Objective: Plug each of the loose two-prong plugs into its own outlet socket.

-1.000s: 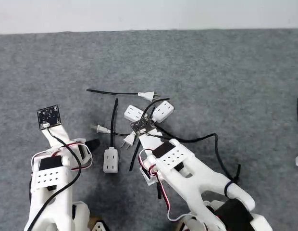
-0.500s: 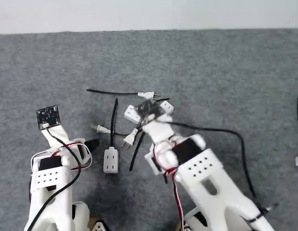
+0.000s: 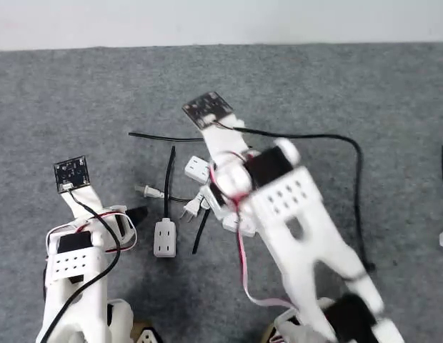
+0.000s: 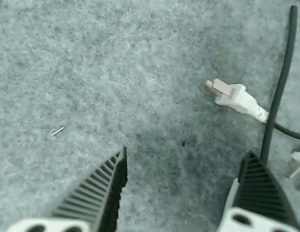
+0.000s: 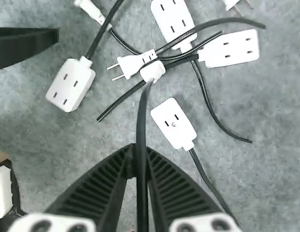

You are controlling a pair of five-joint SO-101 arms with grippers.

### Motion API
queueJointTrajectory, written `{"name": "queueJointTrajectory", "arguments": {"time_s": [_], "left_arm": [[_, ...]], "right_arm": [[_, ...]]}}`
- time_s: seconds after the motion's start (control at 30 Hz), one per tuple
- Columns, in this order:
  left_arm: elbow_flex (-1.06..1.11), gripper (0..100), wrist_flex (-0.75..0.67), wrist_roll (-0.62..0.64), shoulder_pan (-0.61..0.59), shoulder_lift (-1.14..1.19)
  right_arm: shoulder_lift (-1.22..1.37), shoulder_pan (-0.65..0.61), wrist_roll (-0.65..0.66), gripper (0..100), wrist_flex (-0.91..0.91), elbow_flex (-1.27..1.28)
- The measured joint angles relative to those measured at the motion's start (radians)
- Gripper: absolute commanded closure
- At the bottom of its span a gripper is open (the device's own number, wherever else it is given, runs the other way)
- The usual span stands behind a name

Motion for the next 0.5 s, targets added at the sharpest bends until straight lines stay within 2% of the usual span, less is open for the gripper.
{"name": "queueJointTrajectory", "arguments": {"time_s": [0.3, 0.5], "left_arm": [[0.0, 66, 0.0, 0.0, 0.0, 0.0], [0.0, 66, 0.0, 0.0, 0.0, 0.0]], "right_arm": [[0.318, 0.0, 0.0, 99.1, -0.321, -0.043], [0.453, 0.0, 0.064, 98.9, -0.514, -0.043]]}}
